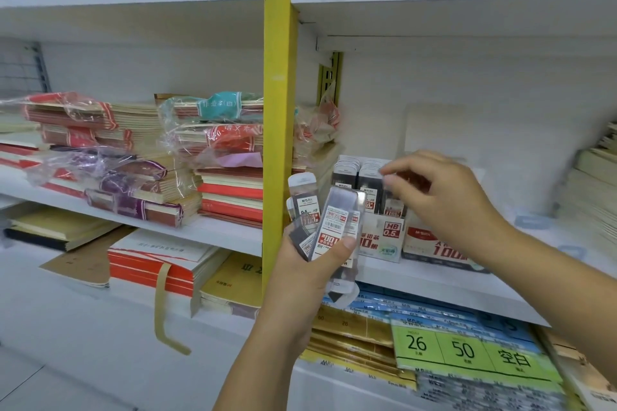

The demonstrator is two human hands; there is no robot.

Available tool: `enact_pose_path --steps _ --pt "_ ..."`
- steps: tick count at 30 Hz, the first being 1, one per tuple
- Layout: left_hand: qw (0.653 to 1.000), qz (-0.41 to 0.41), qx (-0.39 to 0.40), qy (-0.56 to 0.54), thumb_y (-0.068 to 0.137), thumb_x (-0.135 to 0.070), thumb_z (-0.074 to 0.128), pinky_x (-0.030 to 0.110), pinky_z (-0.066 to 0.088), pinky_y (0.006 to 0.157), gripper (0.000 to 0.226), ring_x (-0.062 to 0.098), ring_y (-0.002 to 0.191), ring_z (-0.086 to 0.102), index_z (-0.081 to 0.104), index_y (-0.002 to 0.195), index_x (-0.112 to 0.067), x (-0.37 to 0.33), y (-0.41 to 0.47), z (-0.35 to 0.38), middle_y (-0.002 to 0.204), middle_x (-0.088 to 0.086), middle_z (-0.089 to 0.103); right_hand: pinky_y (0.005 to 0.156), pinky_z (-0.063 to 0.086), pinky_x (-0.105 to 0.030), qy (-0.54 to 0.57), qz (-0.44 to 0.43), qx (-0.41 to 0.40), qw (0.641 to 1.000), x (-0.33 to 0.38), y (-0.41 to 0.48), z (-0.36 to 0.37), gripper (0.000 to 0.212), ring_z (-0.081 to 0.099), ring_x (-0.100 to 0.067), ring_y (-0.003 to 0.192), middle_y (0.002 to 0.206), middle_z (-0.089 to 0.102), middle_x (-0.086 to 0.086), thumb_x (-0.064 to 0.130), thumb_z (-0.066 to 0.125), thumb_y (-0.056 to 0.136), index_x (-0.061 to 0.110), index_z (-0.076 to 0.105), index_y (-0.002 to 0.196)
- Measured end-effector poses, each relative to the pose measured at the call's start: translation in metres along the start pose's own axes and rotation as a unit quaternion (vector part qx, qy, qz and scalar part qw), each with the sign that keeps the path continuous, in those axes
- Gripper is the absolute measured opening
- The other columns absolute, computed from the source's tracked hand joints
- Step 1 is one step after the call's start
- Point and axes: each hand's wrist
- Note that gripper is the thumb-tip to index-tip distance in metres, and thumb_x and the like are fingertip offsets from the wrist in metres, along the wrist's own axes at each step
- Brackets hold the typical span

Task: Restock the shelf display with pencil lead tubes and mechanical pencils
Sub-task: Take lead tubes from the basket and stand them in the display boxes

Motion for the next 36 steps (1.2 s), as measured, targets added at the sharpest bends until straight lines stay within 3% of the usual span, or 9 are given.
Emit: enact_pose_path --steps 4,8,12,19,21,25,31,33,36 --pt "0.999 -0.004 0.038 0.02 0.062 -0.051 0.085 0.047 0.059 0.089 0.068 0.026 0.095 0.075 0.061 0.124 -0.034 0.001 -0.005 0.003 0.109 -0.001 0.076 0.069 0.054 -0.018 0.225 0.097 0.126 0.961 0.016 -0.018 0.007 0.024 0.068 -0.004 0.081 0.089 0.072 0.014 0.035 0.068 0.085 0.043 0.065 0.107" --pt "0.998 -0.014 0.059 0.016 0.062 -0.051 0.084 0.041 0.058 0.083 0.065 0.024 0.091 0.073 0.064 0.121 -0.033 0.004 -0.01 0.007 0.107 0.002 0.076 0.057 0.05 -0.016 0.3 0.131 0.096 0.94 0.015 -0.031 0.004 0.021 0.068 -0.007 0.069 0.086 0.076 0.006 0.022 0.07 0.087 0.031 0.067 0.105" --pt "0.998 -0.027 0.063 0.012 0.066 -0.046 0.088 0.037 0.058 0.086 0.054 0.018 0.101 0.073 0.066 0.114 -0.04 0.005 -0.014 0.01 0.111 -0.004 0.076 0.061 0.053 -0.023 0.348 0.153 0.107 0.919 0.008 -0.043 -0.003 0.032 0.067 -0.011 0.07 0.088 0.076 -0.002 0.016 0.072 0.084 0.03 0.066 0.111" --pt "0.999 -0.026 0.025 -0.018 0.067 -0.042 0.078 0.046 0.058 0.086 0.061 0.023 0.104 0.073 0.063 0.124 -0.026 0.003 -0.014 0.001 0.11 -0.001 0.077 0.06 0.055 -0.02 0.394 0.197 0.035 0.897 -0.004 -0.058 -0.008 0.029 0.073 -0.021 0.076 0.09 0.076 -0.005 0.001 0.069 0.084 0.021 0.068 0.105" --pt "0.999 -0.023 0.019 -0.021 0.069 -0.039 0.078 0.037 0.06 0.075 0.057 0.022 0.096 0.074 0.064 0.123 -0.026 0.003 -0.014 0.0 0.108 0.0 0.078 0.061 0.057 -0.023 0.395 0.216 0.016 0.893 -0.007 -0.061 -0.008 0.022 0.074 -0.026 0.076 0.091 0.076 -0.006 0.001 0.069 0.085 0.015 0.063 0.101" --pt "1.0 -0.019 -0.015 -0.015 0.071 -0.036 0.079 0.041 0.062 0.08 0.059 0.02 0.098 0.075 0.062 0.126 -0.026 0.005 -0.013 -0.001 0.108 0.001 0.077 0.065 0.06 -0.03 0.379 0.245 0.064 0.89 -0.008 -0.068 -0.006 0.028 0.074 -0.03 0.079 0.102 0.07 -0.009 -0.006 0.07 0.081 0.011 0.056 0.099" --pt "0.999 0.011 -0.035 0.01 0.085 -0.024 0.078 0.018 0.058 0.061 0.038 0.008 0.088 0.075 0.062 0.12 -0.027 0.006 -0.009 0.002 0.1 -0.006 0.078 0.059 0.051 -0.019 0.177 0.147 0.203 0.952 0.009 -0.067 -0.003 0.032 0.06 0.005 0.067 0.086 0.063 0.024 0.012 0.07 0.084 0.038 0.063 0.101" --pt "0.999 0.019 -0.041 0.002 0.083 -0.027 0.078 0.018 0.057 0.062 0.039 0.009 0.087 0.075 0.062 0.119 -0.028 0.004 -0.008 0.003 0.099 -0.006 0.078 0.06 0.054 -0.023 0.153 0.123 0.197 0.961 0.014 -0.064 -0.002 0.031 0.06 0.002 0.07 0.088 0.064 0.024 0.015 0.069 0.086 0.041 0.061 0.102" --pt "0.997 0.027 -0.068 -0.026 0.082 -0.028 0.079 0.019 0.058 0.063 0.038 0.01 0.085 0.075 0.063 0.117 -0.029 0.001 -0.006 0.002 0.098 -0.004 0.078 0.061 0.06 -0.032 0.196 0.124 0.161 0.959 0.017 -0.054 -0.009 0.058 0.066 -0.007 0.078 0.098 0.064 0.009 0.004 0.068 0.085 0.05 0.048 0.115"
Point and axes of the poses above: each hand's wrist, its own y-axis towards the middle knuckle, its own z-axis out of the palm, x = y × z
